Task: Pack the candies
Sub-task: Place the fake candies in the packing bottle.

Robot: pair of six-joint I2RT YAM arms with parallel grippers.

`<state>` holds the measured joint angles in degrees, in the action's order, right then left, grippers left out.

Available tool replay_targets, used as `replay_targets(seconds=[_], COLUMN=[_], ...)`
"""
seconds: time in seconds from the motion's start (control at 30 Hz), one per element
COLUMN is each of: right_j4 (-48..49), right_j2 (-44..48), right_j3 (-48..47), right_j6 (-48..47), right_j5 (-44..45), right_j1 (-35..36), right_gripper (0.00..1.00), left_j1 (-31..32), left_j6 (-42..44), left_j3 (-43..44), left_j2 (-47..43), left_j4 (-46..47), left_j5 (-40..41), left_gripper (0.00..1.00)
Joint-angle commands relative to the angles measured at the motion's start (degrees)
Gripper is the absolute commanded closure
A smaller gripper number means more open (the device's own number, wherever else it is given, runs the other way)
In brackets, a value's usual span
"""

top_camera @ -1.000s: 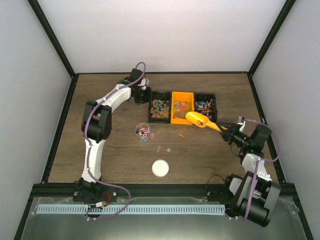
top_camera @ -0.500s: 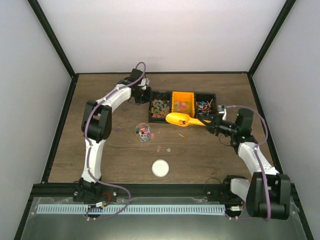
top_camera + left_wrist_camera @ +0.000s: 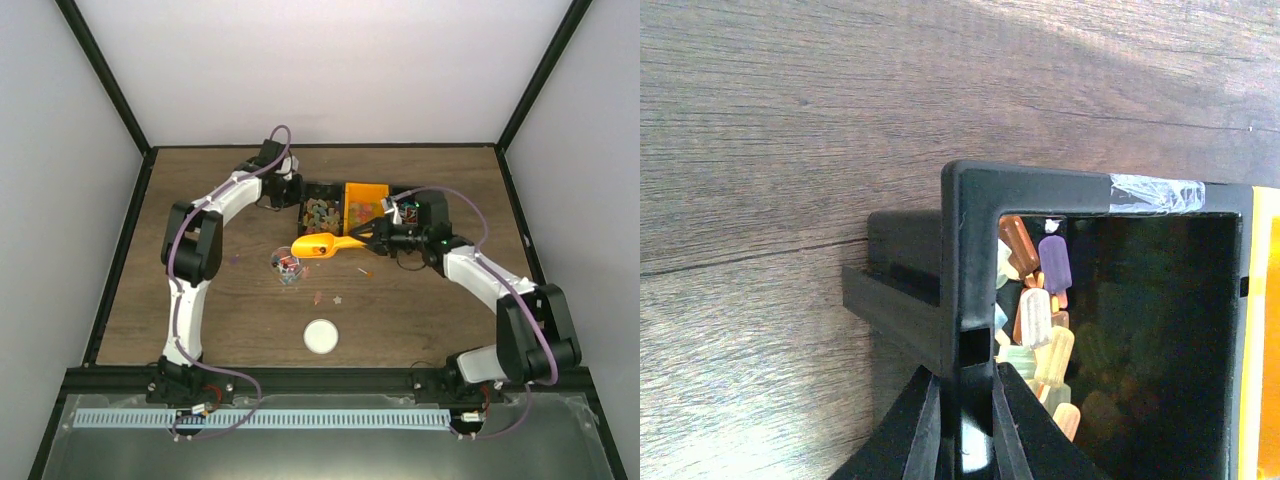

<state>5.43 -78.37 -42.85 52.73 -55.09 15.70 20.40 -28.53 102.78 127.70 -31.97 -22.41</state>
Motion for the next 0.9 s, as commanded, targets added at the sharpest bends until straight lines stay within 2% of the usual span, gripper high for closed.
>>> replay_targets(seconds=[0.0,0.3,0.6,0.87], right_j4=[-9.2,-23.4,-33.4,-34.9], right_j2=[-3.3,-7.1,-8.3,-3.6], right_j3=[-6.9,-17.4,-24.4,-28.6], right_j6=[-7.7,-17.0,-24.3,-25.0], right_j5=[6.1,15.4,20.5,26.0], right_j1=[3.3,7.1,8.9,9.7], right_gripper=[0.99,0.99,0.99,0.99], left_j1=[0.3,0.3,0.3,0.3], left_j6=[-1.4,-1.5,-1.6,-1.2], left_j3=[-1.4,-1.5,-1.9,-2.2], left_j2=[-0.9,-1.1,-1.2,-2.1], left_j4=[-0.3,-0.2,-0.1,0.4], left_j5=[-1.3,-1.1,-1.0,-0.9], left_gripper=[0.88,0.88,0.88,0.86])
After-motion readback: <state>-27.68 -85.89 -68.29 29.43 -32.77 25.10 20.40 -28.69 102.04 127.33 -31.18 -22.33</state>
